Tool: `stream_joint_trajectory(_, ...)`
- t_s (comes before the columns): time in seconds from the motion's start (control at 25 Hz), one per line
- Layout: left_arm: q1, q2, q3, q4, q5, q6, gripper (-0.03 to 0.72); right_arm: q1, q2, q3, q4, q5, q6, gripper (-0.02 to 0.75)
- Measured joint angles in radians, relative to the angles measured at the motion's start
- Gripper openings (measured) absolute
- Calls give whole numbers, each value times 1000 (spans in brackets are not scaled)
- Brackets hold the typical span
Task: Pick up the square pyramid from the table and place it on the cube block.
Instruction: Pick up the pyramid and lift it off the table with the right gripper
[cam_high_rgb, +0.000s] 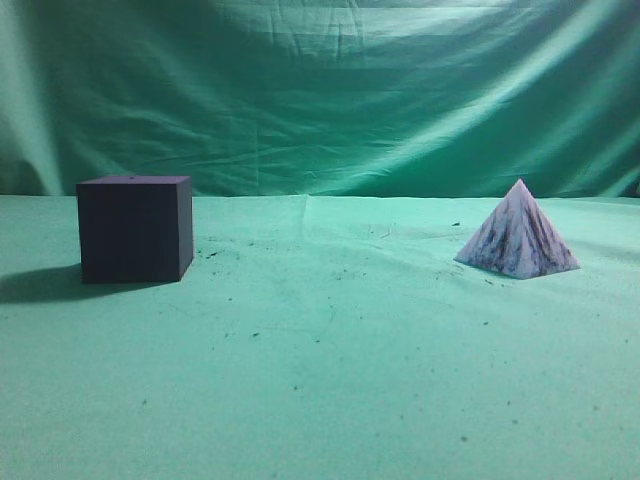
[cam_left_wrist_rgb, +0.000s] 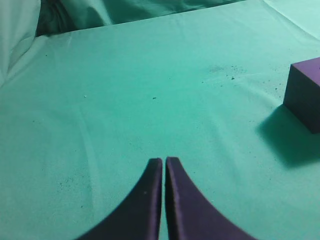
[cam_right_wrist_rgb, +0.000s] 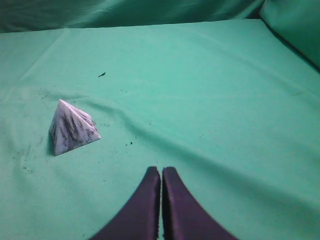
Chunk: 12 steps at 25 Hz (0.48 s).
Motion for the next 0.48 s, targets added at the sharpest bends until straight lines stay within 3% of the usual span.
stream_joint_trajectory(0.48, 0, 0, 0, 0, 0, 0, 0, 0, 0, 0, 0, 0, 0, 0)
